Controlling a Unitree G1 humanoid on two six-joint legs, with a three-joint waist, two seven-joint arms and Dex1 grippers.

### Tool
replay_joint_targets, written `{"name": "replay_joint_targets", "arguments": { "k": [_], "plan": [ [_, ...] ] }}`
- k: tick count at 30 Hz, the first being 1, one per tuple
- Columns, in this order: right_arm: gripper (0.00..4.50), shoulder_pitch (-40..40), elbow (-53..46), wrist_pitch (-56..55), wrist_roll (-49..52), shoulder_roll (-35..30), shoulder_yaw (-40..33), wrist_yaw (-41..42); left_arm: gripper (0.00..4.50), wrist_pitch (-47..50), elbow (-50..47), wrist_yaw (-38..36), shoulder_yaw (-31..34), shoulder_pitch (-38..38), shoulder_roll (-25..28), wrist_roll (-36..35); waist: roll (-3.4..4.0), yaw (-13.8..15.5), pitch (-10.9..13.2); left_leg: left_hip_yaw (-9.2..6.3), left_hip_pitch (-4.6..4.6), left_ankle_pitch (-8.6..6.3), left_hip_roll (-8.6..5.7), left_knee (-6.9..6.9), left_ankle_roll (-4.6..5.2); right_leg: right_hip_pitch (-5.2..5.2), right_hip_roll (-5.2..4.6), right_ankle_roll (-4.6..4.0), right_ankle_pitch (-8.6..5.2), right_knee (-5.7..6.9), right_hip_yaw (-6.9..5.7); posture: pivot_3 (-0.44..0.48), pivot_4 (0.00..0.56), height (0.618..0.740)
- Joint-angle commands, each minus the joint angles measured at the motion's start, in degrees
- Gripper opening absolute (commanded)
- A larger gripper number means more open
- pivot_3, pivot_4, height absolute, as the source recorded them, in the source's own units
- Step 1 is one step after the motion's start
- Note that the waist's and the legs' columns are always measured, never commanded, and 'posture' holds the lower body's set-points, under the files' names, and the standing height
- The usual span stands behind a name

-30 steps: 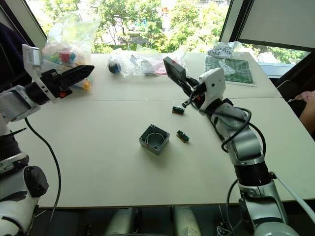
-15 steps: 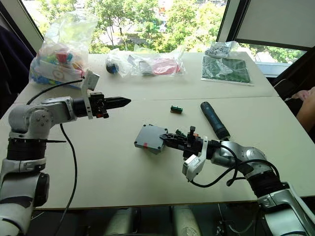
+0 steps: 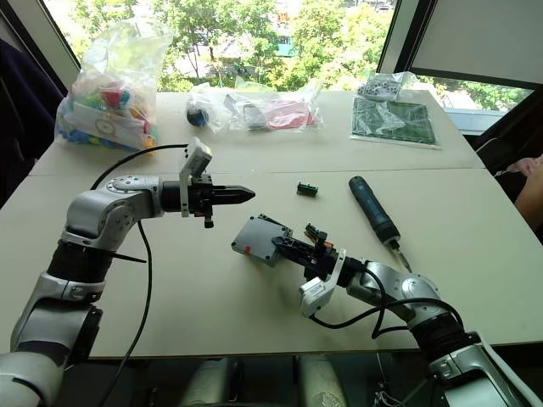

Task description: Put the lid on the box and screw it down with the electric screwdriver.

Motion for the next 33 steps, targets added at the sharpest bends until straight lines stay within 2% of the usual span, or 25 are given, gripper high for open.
{"name": "replay_joint_targets", "arguments": {
  "k": [1,7,21,33],
  "plan": [
    [0.14,-0.7,-2.1,1.8,-0.6,-0.8,0.0,-2.1,0.01,-2.1,-0.8,-1.1,-0.1,-0.1,-0.1,1.5,0.0,0.0,0.0,-0.01,0.0,0.0,0.01,0.0,0.0,0.0,0.02,0.0,0.0,0.02,0.0,0.0,0.15,0.74],
    [0.14,-0.9,-2.4,4.4,-1.8,-0.8,0.3,-5.0,0.01,-2.5,-0.4,-1.3,0.2,0.0,-1.2,2.4,0.0,0.2,0.0,-0.04,-0.01,-0.01,0.02,0.0,0.02,0.0,0.03,0.01,0.0,0.01,-0.02,0.0,0.15,0.74],
    [0.14,-2.1,1.1,6.4,-1.4,-1.0,4.5,-5.6,0.01,-3.7,-2.7,-1.7,-1.3,2.1,-1.8,4.7,0.0,0.2,0.0,-0.04,0.0,-0.01,0.02,0.0,0.02,0.0,0.03,0.01,0.0,0.02,-0.02,0.0,0.15,0.74],
    [0.14,-1.7,1.3,7.9,-0.3,-2.0,4.7,-5.9,0.01,-4.4,-2.8,-2.1,-1.4,2.9,-2.1,6.1,-0.01,0.1,0.0,-0.04,0.01,-0.01,0.02,0.01,0.03,0.02,0.03,0.02,0.01,0.03,-0.02,0.0,0.15,0.74]
  ]
}}
